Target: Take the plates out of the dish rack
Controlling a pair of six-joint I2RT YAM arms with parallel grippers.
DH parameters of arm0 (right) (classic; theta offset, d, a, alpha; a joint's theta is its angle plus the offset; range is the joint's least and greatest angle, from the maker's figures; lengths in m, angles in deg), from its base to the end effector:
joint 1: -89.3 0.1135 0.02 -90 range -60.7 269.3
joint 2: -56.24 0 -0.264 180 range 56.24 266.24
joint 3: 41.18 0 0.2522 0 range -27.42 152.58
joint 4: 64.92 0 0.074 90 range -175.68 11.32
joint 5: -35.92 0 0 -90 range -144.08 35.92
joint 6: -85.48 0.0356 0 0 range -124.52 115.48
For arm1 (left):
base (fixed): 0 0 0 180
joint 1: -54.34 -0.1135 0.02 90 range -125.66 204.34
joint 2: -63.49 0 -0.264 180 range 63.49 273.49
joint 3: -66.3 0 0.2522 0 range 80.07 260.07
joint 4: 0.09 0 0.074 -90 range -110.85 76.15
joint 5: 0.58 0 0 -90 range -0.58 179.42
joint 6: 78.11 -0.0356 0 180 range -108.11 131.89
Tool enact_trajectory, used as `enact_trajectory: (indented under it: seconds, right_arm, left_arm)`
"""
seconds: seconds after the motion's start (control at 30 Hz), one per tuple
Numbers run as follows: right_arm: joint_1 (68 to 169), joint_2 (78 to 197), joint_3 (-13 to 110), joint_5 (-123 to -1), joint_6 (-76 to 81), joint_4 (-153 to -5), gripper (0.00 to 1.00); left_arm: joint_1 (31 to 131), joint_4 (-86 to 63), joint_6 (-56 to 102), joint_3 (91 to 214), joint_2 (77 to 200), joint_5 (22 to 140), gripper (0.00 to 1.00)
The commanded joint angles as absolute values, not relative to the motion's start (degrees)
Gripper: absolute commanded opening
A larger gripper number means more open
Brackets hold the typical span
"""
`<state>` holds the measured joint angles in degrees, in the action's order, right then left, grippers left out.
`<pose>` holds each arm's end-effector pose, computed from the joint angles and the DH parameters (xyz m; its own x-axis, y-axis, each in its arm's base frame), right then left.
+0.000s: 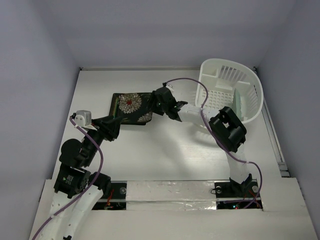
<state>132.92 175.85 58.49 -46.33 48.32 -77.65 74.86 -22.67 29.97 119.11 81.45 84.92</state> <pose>0.3504 0.3273 0.1980 -0.7153 0.4091 -0.5665 -0.0518 0.7774 0.6269 0.0766 -0.0316 0.3623 0.0585 -0.3522 -0.9341 0.4622 0.8389 -0.2874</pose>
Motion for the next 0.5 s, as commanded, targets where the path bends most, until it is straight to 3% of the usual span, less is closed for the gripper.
enact_trajectory:
  seconds: [0.0, 0.1, 0.23, 0.33, 0.4, 0.47]
  right_arm:
    - [133.51, 171.73, 60.91, -42.48, 45.85, -76.75, 0.6]
    - [133.51, 171.99, 60.91, -41.95, 45.23, -77.89, 0.69]
    - [133.51, 172.78, 61.26, -42.13, 45.14, -78.16, 0.69]
    - [133.51, 173.57, 62.4, -41.69, 44.97, -78.6, 0.61]
    - [133.51, 174.97, 63.89, -42.47, 44.61, -80.25, 0.5]
    - [133.51, 176.29, 64.86, -43.09, 44.61, -81.32, 0.48]
  left_arm:
    - [74.65, -19.3, 29.91, 120.06, 81.69, 84.14, 0.41]
    - [74.65, -19.22, 29.91, 120.06, 81.77, 84.05, 0.41]
    - [74.65, -19.22, 29.91, 120.06, 81.69, 84.05, 0.41]
    - [74.65, -19.39, 29.82, 120.06, 81.51, 84.05, 0.41]
    - [74.65, -19.39, 29.91, 120.06, 81.42, 84.05, 0.41]
    - [74.65, -19.39, 29.91, 120.06, 81.42, 83.97, 0.41]
